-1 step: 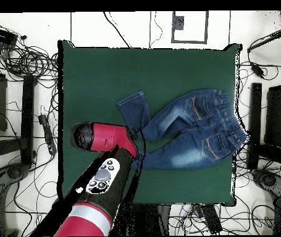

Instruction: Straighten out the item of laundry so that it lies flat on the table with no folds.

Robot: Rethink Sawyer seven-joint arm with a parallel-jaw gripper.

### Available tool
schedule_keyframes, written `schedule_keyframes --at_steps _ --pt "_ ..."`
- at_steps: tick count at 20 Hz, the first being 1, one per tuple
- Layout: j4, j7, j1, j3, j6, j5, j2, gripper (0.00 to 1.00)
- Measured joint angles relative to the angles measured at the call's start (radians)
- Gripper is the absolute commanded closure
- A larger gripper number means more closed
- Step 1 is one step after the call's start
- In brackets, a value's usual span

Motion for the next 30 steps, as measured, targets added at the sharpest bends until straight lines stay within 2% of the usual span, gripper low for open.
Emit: schedule_keyframes --at_steps 11,18,30 --pt "0.006 0.0 -0.045 -0.015 0.0 0.032 0.04 0.0" --pt "0.049 0.0 -0.039 -0.015 0.0 0.062 0.058 0.0" --pt "0.159 0.0 0.006 -0.015 0.0 0.073 -0.003 0.0"
